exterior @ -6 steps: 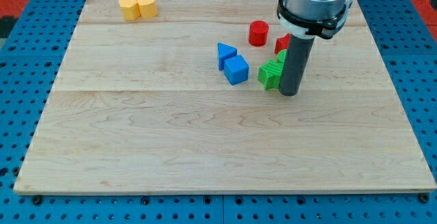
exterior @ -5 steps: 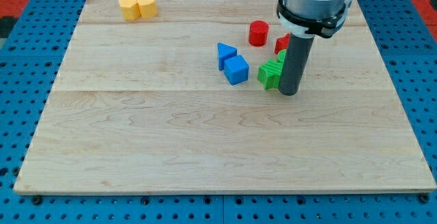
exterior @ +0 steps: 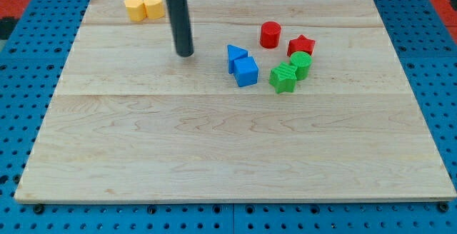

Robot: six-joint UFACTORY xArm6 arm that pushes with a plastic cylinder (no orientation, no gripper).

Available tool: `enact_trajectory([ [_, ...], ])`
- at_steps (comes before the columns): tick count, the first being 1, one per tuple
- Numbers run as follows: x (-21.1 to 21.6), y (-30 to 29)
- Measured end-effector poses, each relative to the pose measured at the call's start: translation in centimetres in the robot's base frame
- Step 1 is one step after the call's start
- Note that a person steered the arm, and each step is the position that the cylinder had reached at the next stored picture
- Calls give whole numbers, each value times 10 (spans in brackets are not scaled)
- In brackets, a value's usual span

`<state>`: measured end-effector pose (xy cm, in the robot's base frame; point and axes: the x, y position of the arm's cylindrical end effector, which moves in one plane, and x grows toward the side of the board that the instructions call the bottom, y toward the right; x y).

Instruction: Slide the red circle right and down a bit

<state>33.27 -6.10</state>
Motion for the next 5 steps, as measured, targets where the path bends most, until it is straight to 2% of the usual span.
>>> enact_trajectory([
  [2, -26, 130],
  [4, -70, 119],
  [5, -50, 137],
])
